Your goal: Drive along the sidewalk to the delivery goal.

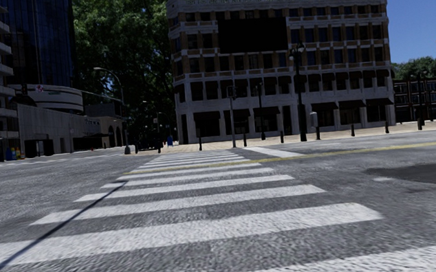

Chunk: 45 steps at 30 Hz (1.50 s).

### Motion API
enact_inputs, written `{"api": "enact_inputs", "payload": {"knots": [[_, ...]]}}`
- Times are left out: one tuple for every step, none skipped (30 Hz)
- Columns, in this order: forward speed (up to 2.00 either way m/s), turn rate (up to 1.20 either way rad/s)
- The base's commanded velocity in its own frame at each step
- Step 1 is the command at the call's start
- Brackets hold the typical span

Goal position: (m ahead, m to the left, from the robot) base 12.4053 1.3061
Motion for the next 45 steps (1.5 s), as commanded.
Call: {"api": "enact_inputs", "payload": {"knots": [[1.50, 0.00], [1.50, 0.00], [1.38, 0.00], [1.30, 0.00], [1.27, 0.00], [1.27, 0.00], [1.25, 0.00], [1.24, 0.00], [1.24, 0.00], [1.24, 0.00], [1.24, 0.00], [1.24, 0.00], [1.24, 0.00], [1.24, 0.00], [1.24, 0.00], [1.24, 0.00], [1.24, 0.00], [1.24, 0.00], [1.24, 0.00], [1.24, 0.00], [1.24, 0.00], [1.24, 0.00], [1.24, 0.00], [1.24, 0.00], [1.24, 0.00], [1.24, 0.00], [1.24, 0.00], [1.24, 0.00], [1.24, 0.00], [1.24, 0.00], [1.24, 0.00], [1.24, 0.00], [1.24, 0.00], [1.24, 0.00], [1.24, 0.00], [1.24, 0.00], [1.24, 0.00], [1.25, 0.00], [1.27, 0.00], [1.27, 0.00], [1.43, 0.00], [2.00, 0.00], [2.00, 0.00], [2.00, 0.00], [2.00, 0.00]]}}
